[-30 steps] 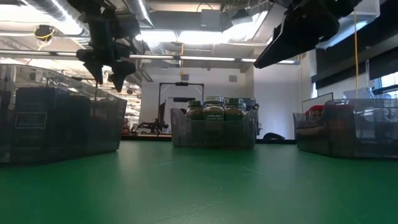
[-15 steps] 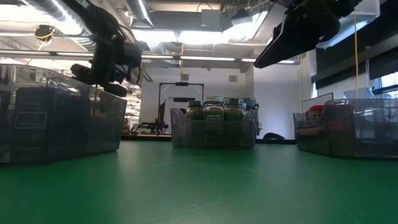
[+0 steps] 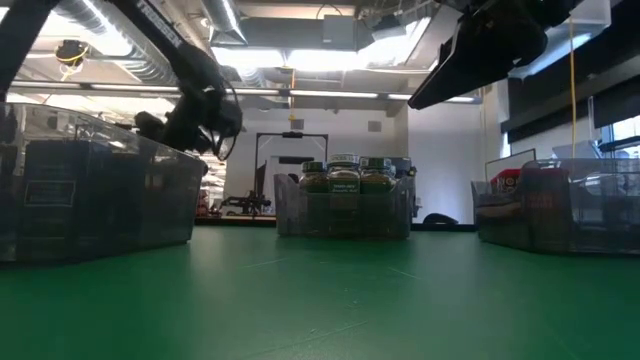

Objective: Sort spices by type
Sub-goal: Put the red seasoning can into the right black bin

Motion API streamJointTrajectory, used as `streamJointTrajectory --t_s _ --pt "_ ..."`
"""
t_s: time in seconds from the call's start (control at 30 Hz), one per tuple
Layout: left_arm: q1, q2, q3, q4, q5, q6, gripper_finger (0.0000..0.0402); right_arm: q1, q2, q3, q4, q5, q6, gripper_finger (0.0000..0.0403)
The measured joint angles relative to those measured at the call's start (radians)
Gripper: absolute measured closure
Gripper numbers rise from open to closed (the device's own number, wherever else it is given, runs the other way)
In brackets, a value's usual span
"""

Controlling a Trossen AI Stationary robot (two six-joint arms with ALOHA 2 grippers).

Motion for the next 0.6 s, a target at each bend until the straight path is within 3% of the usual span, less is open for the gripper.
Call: streamJointTrajectory --t_s 0.47,0.6 --pt "0.062 0.134 0.018 0.007 0.017 0.117 0.0012 -0.002 0.05 0.0 0.003 -0.001 -0.003 0.0086" --pt "0.08 0.155 0.018 0.001 0.126 0.203 0.0012 -0.002 0.05 0.0 0.006 0.0 -0.003 0.0086"
